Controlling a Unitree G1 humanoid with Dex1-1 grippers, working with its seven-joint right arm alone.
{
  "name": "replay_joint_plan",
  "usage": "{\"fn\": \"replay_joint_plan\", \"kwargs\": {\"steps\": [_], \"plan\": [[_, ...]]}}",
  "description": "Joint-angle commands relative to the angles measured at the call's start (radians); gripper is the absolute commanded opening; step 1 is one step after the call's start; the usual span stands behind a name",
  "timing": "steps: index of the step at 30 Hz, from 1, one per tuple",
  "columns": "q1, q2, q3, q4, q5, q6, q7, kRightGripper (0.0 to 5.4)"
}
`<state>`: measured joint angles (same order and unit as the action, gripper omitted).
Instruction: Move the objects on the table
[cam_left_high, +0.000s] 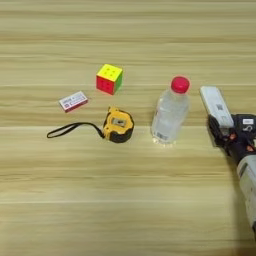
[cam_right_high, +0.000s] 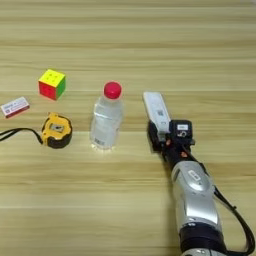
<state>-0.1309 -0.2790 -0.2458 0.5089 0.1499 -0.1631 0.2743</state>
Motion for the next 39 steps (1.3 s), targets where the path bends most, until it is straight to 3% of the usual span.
{"fn": "replay_joint_plan", "kwargs": {"steps": [1, 14, 26, 39], "plan": [[-0.019, -0.016, 0.013, -0.002, -0.006, 0.015, 0.01, 2.89], [-0.011, -0.014, 0.023, -0.017, -0.008, 0.012, 0.024, 2.89], [-0.034, 0.004, 0.082, -0.045, -0.026, 0.003, 0.043, 2.89], [-0.114, 0.028, 0.16, 0.03, -0.072, -0.019, 0.042, 2.89]]}}
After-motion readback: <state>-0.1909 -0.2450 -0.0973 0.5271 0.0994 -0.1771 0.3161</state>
